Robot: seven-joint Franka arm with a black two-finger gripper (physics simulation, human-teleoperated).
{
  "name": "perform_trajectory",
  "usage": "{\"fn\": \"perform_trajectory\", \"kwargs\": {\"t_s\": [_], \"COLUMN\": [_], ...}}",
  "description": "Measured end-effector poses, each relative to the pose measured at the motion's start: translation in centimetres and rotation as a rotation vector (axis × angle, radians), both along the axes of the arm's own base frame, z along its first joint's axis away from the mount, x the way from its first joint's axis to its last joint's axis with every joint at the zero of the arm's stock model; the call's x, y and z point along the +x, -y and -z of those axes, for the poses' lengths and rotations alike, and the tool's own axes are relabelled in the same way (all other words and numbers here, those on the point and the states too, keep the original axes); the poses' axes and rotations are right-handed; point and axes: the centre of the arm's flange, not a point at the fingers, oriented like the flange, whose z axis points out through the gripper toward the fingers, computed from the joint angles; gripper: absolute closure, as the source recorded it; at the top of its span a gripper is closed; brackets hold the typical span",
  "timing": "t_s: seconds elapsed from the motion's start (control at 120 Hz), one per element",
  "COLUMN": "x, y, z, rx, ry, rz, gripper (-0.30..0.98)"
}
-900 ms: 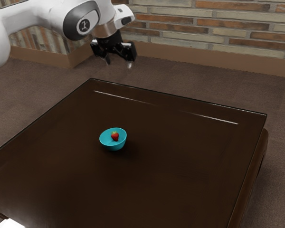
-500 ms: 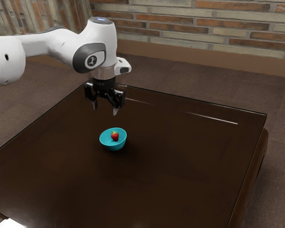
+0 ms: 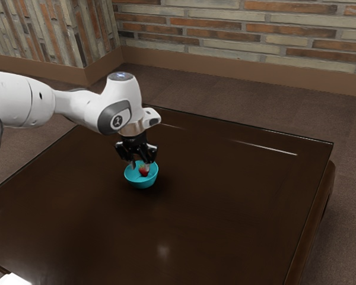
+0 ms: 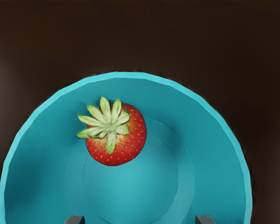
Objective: Take strawberry from the bowl
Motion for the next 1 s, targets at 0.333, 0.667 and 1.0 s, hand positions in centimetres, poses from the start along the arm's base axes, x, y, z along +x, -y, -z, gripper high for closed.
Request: {"fn": "perform_trajectory", "kwargs": {"t_s": [0.333,0.667,1.0], "x": [2.2,2.4,2.7], "y": [-1.9,-2.7,-2.6], "z": [2.7,4.9,4.5], "rx": [-0.040,-0.052,-0.050], "ry": [0.056,0.045,0.059], "rz": [-0.039,-0.054,-0.068], "gripper": [0.44,0.52,0.62]}}
